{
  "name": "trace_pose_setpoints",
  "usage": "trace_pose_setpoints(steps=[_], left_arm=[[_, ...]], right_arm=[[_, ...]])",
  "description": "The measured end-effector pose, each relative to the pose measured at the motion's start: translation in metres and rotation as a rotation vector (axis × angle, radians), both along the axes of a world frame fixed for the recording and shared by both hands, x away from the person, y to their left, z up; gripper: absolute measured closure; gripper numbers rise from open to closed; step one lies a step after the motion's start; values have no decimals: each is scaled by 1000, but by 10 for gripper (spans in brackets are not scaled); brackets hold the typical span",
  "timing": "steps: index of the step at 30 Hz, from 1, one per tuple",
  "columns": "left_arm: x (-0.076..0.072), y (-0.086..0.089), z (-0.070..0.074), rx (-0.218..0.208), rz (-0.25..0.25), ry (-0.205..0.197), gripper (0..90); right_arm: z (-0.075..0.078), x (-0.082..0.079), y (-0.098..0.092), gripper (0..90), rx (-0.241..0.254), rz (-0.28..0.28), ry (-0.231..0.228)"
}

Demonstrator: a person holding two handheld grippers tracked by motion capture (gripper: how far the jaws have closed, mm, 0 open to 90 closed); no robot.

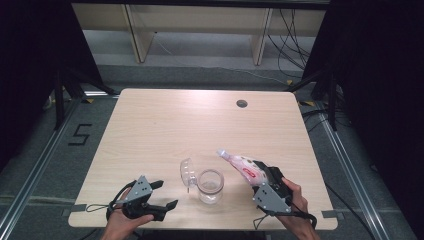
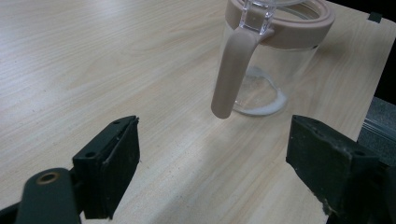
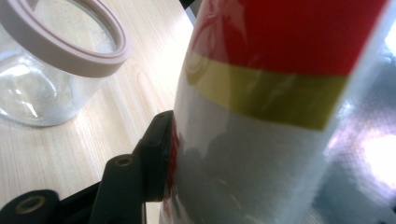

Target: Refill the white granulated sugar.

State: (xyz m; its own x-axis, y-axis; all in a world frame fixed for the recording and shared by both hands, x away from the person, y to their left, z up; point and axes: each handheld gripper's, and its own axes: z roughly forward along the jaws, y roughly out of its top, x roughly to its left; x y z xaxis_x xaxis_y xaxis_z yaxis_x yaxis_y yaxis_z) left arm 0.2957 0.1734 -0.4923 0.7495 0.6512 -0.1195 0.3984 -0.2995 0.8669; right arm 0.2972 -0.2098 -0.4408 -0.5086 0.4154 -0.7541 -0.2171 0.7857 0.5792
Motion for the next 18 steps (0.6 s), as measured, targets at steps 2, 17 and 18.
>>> trace_pose_setpoints(steps=[2, 17, 18], left_arm=[[1, 1, 0, 9, -8, -10, 170], [1, 1, 1, 8, -11, -15, 169], [1, 2, 1, 7, -11, -15, 169]], right_arm=[[0, -2, 2, 493, -23, -13, -5], [2, -10, 8, 496, -190, -13, -68], [2, -11, 9, 496, -205, -9, -74]])
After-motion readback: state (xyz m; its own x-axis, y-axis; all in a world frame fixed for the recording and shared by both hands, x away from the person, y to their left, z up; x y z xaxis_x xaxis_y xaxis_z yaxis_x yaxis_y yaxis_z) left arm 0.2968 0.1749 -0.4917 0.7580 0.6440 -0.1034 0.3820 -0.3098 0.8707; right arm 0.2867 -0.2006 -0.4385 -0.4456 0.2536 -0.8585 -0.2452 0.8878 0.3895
